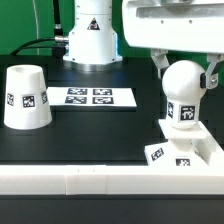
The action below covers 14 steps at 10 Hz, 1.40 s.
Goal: Assemble lamp
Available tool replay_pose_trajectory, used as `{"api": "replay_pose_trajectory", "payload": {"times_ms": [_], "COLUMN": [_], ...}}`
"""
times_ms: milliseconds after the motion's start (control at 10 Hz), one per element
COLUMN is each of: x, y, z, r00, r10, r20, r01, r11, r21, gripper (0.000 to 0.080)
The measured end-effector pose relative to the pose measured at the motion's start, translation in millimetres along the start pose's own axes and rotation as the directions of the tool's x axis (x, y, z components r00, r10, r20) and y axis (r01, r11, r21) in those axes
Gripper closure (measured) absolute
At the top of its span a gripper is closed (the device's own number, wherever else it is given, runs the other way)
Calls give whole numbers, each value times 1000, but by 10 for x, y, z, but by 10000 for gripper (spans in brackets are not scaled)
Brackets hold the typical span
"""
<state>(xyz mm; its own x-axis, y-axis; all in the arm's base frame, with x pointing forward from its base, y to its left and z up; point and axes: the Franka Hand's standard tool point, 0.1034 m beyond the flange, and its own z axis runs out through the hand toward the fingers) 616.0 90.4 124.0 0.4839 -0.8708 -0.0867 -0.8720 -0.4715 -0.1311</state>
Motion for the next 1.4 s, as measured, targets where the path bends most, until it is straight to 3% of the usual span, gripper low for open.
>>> {"api": "replay_pose_trajectory", "payload": {"times_ms": [500, 600, 700, 800, 1400], "x": [-7, -5, -11, -23, -25], "y": [-15, -11, 12, 11, -17], "z": [0, 0, 1, -7, 13], "r00": [991, 996, 999, 997, 842], "r10": [132, 83, -16, -56, -538], "r20": [26, 24, 33, 48, 44], "r01": [-133, -84, 16, 57, 538], "r11": [991, 996, 1000, 998, 843], "r21": [9, 8, -6, -21, 9], "gripper": [214, 214, 126, 126, 101]}}
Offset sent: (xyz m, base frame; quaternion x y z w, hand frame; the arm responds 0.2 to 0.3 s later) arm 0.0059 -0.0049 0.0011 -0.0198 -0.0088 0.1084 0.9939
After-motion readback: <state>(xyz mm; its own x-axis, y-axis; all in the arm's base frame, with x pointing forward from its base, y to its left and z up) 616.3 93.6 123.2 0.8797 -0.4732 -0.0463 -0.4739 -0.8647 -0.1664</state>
